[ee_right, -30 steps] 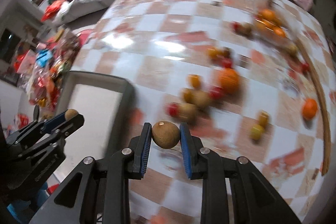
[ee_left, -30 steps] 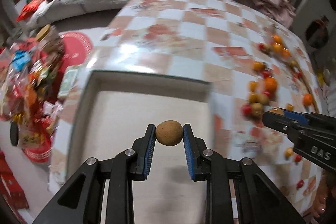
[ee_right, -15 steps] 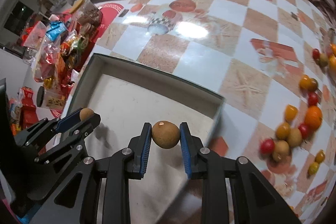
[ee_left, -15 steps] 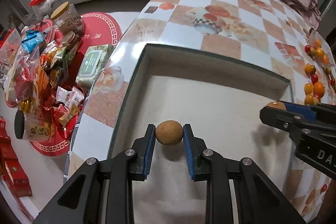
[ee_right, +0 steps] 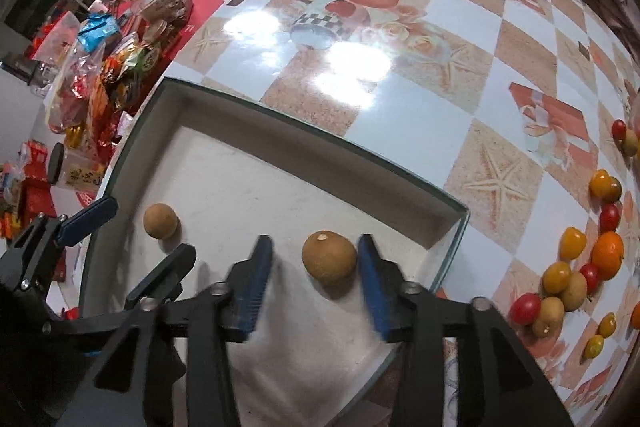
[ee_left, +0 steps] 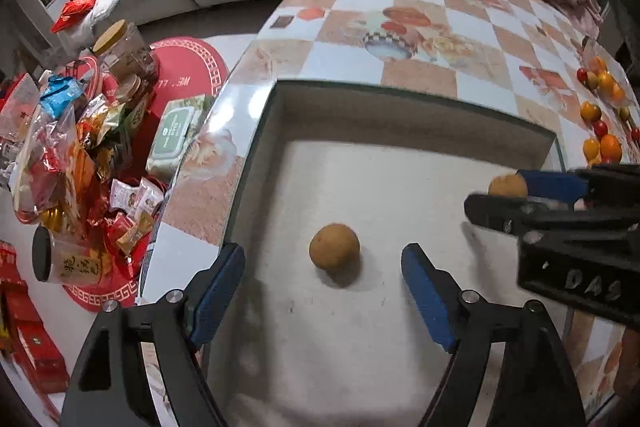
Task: Organize fruits
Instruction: 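Move both open grippers back over the fruit on the table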
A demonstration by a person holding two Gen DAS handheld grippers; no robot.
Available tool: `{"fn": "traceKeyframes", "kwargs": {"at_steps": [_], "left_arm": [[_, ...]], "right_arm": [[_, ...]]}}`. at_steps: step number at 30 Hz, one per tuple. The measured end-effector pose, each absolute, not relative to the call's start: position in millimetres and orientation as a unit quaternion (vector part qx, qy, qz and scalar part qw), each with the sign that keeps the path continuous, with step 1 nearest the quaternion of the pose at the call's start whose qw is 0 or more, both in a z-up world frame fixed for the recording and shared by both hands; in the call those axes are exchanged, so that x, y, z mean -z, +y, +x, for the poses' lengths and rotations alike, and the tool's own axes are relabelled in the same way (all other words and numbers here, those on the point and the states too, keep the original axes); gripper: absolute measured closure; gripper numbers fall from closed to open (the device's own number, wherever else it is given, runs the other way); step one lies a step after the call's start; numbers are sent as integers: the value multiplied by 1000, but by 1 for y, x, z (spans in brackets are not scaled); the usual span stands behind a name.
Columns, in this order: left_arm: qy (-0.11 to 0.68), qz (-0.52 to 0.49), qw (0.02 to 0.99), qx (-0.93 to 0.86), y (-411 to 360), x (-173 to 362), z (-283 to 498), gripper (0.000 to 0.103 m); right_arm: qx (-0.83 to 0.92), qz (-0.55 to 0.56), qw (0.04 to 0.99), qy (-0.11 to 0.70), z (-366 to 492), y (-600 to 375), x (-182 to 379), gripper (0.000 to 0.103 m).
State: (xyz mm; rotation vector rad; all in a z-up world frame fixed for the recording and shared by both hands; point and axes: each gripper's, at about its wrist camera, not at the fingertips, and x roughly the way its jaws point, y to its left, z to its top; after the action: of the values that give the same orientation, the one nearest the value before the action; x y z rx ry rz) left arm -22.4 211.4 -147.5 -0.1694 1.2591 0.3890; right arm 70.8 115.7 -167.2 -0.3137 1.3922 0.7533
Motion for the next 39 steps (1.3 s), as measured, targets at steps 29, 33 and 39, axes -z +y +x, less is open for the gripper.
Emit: {"fn": "traceKeyframes", "kwargs": {"at_steps": [29,33,39], "left_arm": [[579,3,815,-20,48,95,14,21],[583,21,811,29,1,96,19,21],[596,41,798,85,-62,111,22,21]], "right_arm": [[-170,20,774,609,67,-109,107,22],[-121,35,773,621,51,-163,113,22],[-48,63,764,641,21,-237,131,22]]}}
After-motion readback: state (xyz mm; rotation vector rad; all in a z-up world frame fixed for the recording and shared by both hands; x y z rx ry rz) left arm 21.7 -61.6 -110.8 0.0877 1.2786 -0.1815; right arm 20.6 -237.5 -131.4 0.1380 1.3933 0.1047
